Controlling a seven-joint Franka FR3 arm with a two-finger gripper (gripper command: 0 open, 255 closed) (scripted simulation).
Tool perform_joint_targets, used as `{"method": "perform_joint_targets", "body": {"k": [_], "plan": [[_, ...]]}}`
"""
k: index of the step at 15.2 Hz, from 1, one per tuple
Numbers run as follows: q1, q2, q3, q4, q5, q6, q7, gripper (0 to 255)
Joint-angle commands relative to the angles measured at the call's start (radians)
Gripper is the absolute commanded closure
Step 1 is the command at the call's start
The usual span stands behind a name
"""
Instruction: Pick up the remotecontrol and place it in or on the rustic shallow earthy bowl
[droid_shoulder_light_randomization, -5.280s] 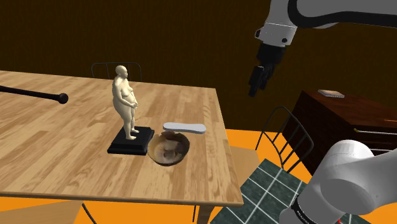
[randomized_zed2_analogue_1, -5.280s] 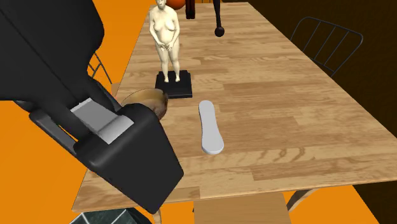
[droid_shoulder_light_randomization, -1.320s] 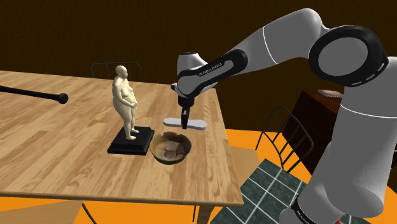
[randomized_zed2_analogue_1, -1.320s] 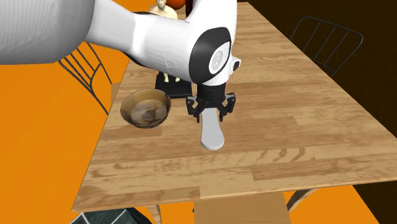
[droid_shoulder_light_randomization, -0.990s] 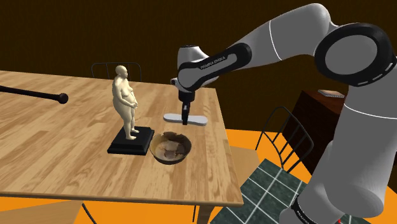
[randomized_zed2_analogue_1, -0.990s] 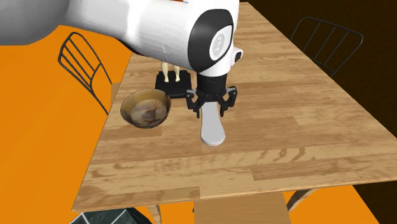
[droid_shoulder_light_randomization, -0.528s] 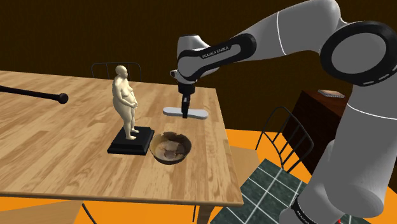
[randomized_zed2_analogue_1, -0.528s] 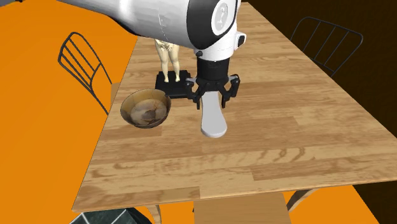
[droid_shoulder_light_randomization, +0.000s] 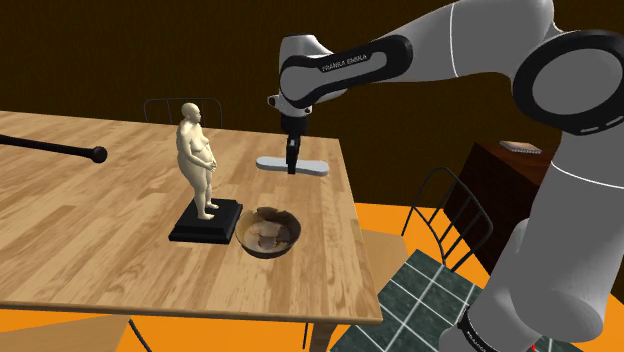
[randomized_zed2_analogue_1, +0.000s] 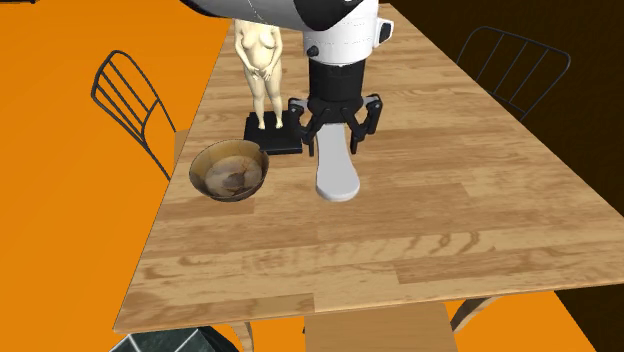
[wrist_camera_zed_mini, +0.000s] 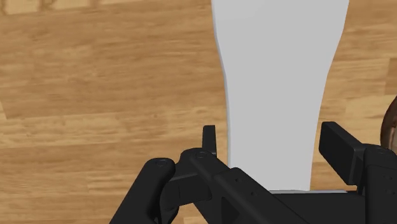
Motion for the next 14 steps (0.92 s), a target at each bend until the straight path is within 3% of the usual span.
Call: {"method": "perform_joint_targets", "body": {"k": [1, 7, 14], "plan": [[0.000, -0.007, 0.000, 0.019, 0.000, -0.026, 0.000, 255], [0.000, -0.017, 0.000, 0.078, 0.000, -0.095, -0.002, 255], [0.082, -0.110, 0.070, -0.033, -0.003, -0.080, 0.151, 255]]}}
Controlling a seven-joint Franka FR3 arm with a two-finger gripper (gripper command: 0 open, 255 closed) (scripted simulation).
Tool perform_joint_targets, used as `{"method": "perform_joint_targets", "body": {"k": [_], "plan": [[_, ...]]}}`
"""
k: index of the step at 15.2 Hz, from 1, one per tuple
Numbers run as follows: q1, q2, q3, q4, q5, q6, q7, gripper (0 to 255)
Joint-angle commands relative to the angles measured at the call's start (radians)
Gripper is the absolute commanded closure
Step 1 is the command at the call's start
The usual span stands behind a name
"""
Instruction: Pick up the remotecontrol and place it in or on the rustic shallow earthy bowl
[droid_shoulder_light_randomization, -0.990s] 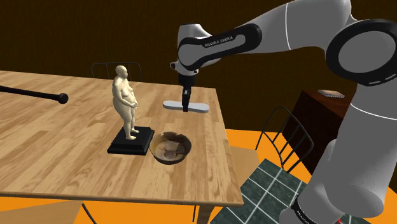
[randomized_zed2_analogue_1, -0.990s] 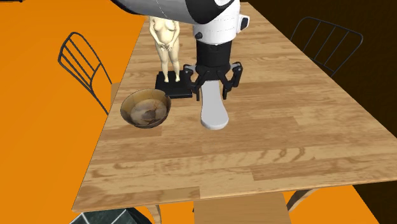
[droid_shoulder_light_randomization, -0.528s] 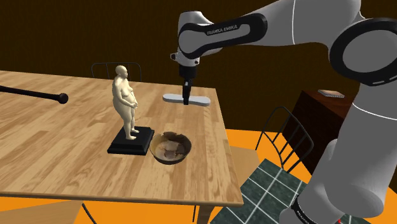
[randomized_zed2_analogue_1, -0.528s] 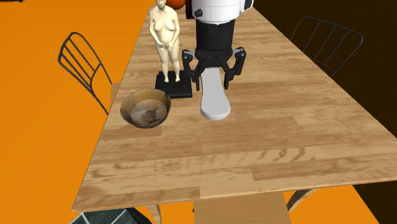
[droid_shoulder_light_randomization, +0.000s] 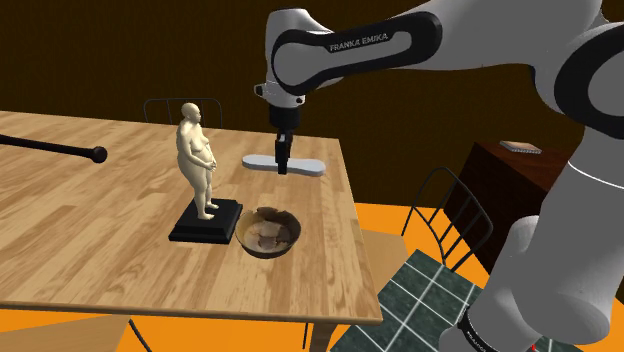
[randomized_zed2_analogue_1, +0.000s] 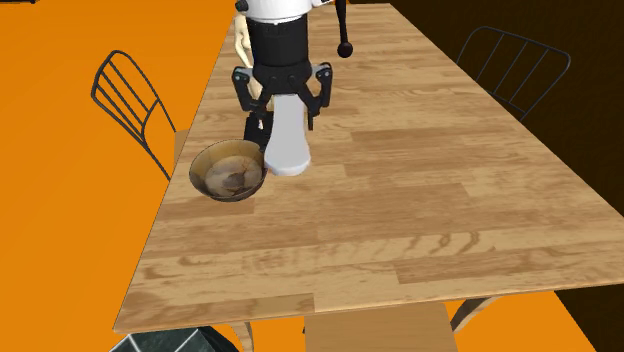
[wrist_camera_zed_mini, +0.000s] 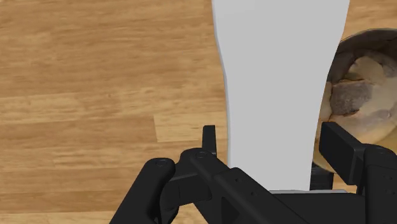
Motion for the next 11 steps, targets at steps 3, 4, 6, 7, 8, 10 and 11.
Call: {"method": "perform_joint_targets", "body": {"k": [3, 4, 6, 7, 8, 10, 11], "plan": [[0.047, -0.044, 0.045, -0.053, 0.002, 0.007, 0.093, 255], [0.059, -0.051, 0.056, -0.060, 0.002, 0.007, 0.116, 255], [0.081, -0.062, 0.080, -0.072, 0.004, 0.007, 0.161, 255], [0.093, -0.066, 0.092, -0.075, 0.005, 0.006, 0.184, 255], [0.104, -0.069, 0.104, -0.078, 0.006, 0.005, 0.208, 255], [0.129, -0.072, 0.130, -0.080, 0.008, 0.003, 0.258, 255], [0.129, -0.071, 0.130, -0.092, 0.007, 0.016, 0.259, 255]]}}
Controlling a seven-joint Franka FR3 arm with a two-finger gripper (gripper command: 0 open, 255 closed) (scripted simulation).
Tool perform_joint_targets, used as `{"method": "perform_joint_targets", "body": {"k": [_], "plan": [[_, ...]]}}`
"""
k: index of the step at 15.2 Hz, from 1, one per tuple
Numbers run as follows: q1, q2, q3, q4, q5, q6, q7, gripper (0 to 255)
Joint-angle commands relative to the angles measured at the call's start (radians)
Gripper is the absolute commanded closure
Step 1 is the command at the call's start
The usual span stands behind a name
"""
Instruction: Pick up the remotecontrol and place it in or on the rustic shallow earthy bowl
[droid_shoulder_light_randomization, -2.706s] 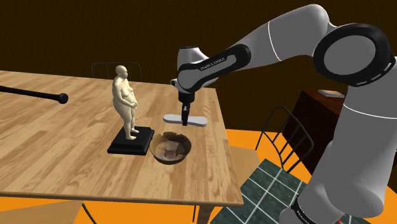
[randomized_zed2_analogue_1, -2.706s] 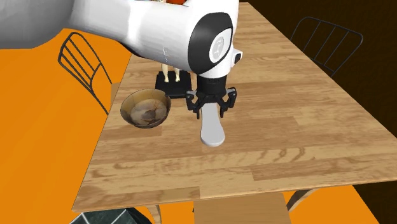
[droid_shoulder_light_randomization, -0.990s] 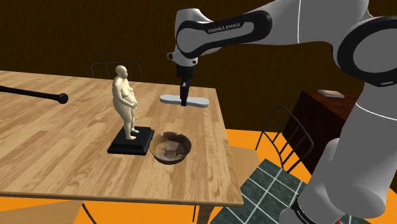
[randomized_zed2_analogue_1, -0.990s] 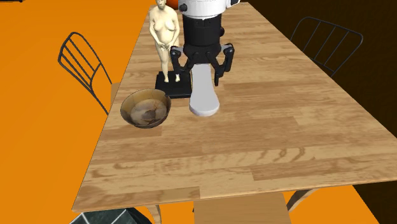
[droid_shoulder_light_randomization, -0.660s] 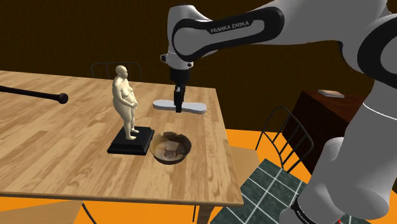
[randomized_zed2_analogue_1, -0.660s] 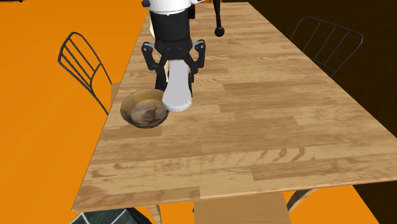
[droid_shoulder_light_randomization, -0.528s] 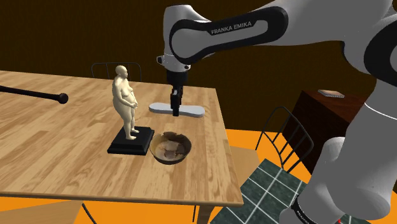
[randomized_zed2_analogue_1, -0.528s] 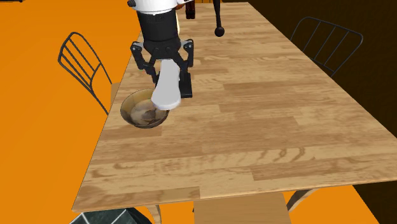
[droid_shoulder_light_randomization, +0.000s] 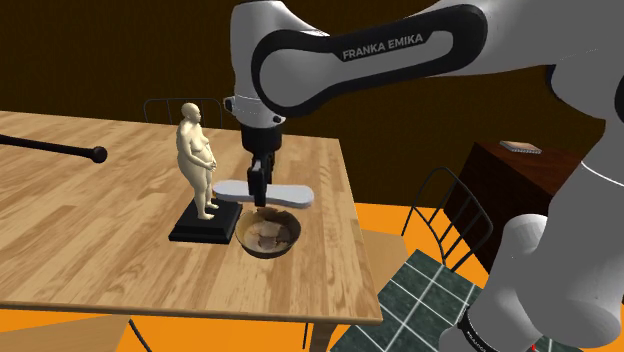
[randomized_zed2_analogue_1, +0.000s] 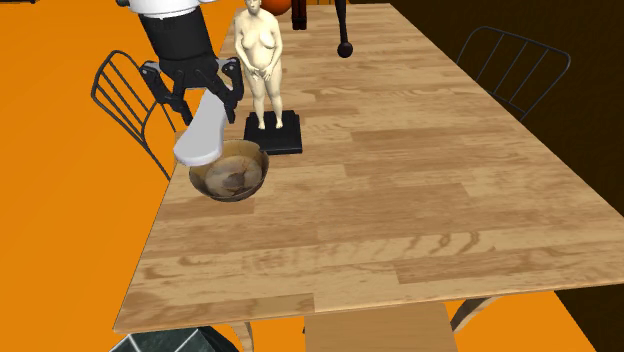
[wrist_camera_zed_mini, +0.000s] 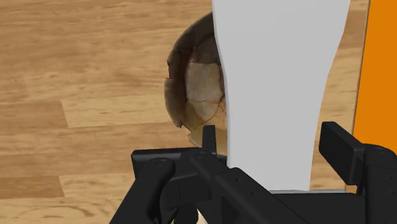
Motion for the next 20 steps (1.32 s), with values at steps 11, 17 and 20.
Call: {"method": "perform_joint_targets", "body": {"k": [11, 17, 20], "plan": [[0.009, 0.033, 0.010, -0.117, -0.007, 0.150, 0.026, 255], [0.009, 0.043, 0.010, -0.137, -0.009, 0.180, 0.028, 255], [0.009, 0.043, 0.010, -0.137, -0.009, 0.180, 0.028, 255]]}}
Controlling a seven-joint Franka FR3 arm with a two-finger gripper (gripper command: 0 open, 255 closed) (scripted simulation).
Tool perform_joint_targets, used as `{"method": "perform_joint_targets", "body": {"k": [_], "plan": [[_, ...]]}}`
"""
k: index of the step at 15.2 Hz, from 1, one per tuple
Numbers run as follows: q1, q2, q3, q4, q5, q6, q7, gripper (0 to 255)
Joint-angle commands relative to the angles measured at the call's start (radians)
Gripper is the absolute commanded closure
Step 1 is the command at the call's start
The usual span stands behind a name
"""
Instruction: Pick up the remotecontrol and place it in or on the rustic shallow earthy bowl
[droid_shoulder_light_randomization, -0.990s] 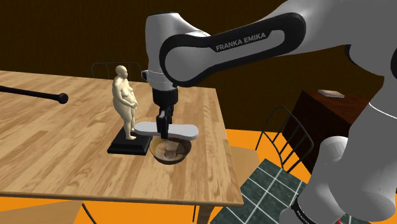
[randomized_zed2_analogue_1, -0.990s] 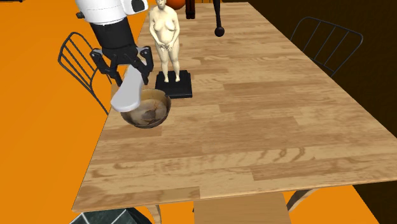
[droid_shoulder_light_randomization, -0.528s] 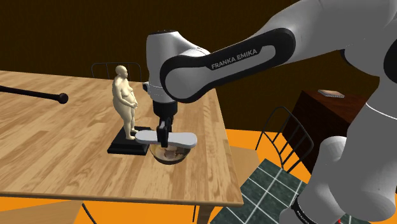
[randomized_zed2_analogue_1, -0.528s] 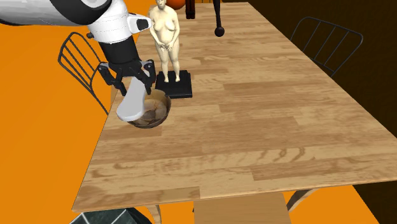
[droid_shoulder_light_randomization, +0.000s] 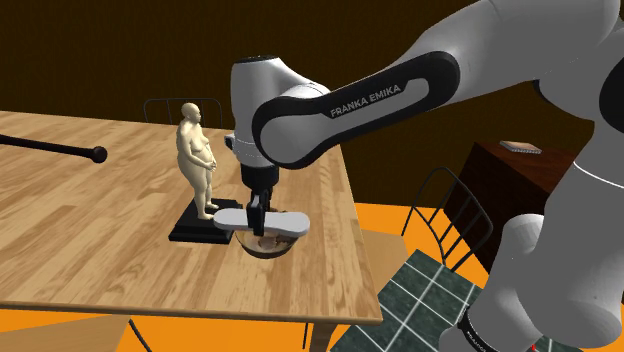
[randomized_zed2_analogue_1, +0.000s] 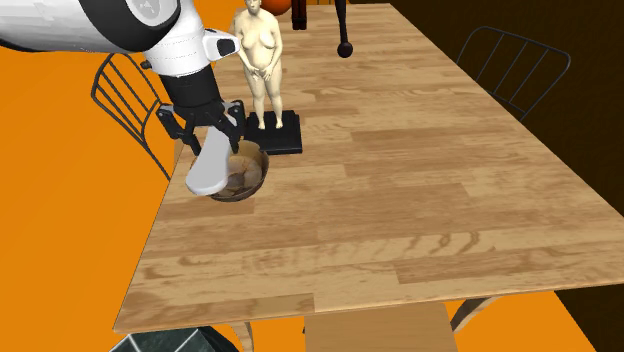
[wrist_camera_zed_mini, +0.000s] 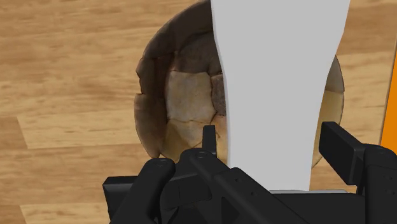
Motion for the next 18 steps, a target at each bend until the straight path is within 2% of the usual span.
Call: {"method": "perform_joint_targets", "body": {"k": [1, 2, 7, 11, 18], "plan": [[0.000, 0.000, 0.000, 0.000, 0.000, 0.000, 0.000, 255], [0.000, 0.000, 0.000, 0.000, 0.000, 0.000, 0.000, 0], [0.000, 0.000, 0.000, 0.000, 0.000, 0.000, 0.000, 0], [0.000, -0.033, 0.000, 0.091, 0.008, -0.123, -0.005, 0], [0.000, -0.033, 0.000, 0.091, 0.008, -0.123, -0.005, 0]]}}
